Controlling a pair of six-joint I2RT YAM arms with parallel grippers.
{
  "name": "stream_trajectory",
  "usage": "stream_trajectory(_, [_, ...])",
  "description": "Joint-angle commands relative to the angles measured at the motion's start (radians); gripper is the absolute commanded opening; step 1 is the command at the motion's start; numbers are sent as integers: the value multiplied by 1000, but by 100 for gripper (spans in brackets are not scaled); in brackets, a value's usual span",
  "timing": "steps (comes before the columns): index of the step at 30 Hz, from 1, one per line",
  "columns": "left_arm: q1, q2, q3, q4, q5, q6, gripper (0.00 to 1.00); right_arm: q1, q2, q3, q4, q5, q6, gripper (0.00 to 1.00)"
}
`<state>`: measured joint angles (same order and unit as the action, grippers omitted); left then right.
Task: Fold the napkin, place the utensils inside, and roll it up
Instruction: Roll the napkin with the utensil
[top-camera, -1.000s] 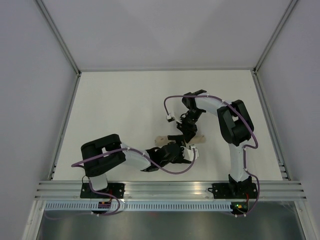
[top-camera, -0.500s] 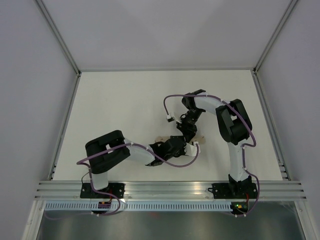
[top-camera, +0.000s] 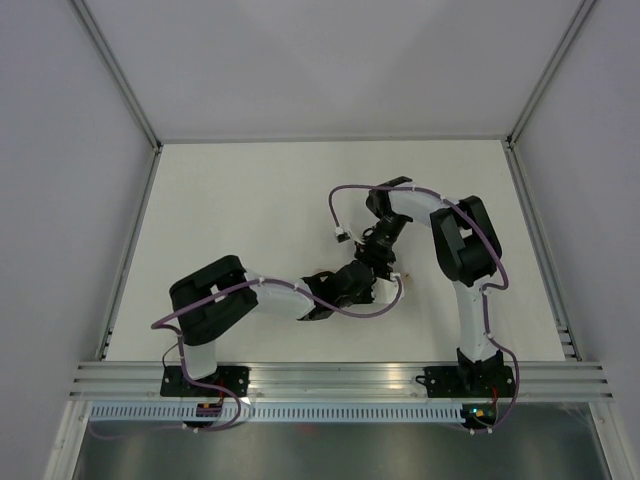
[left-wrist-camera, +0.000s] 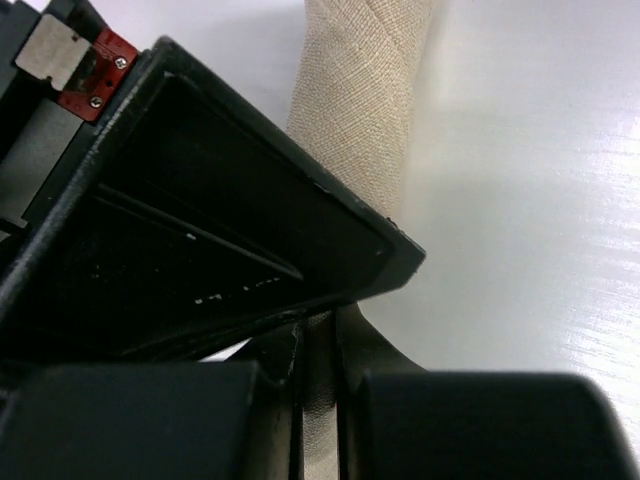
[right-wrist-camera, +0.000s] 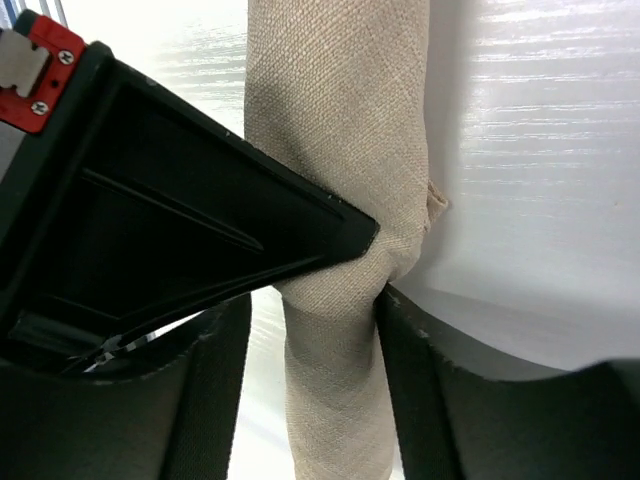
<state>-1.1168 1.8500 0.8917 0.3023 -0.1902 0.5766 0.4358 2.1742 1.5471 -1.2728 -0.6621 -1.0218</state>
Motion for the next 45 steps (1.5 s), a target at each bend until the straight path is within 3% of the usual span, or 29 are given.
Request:
stream_trajectory(1, [31,52,21,-130,66,-98,2,-25,95,10,79,78,-58,63])
stream_trajectory(9, [35,64,33,-175,81,-167,2,-172,56,206,-40,-25,5,70])
stream_trajectory(18, [46,118,124,-296,66,-257,2,-356,-95,254,133,-33,304,71])
stream_trajectory(28, [120,218,265,-532,158,-449,2,-575,-283,285,139,-90,399,73])
stream_trajectory(35, [207,299,340,-626,219,-685,2,-621,-442,187,184,-62,417,73])
stream_trajectory(45, [293,385,417,-703,235,-859,2,-620,-574,102,205,-31,419,75])
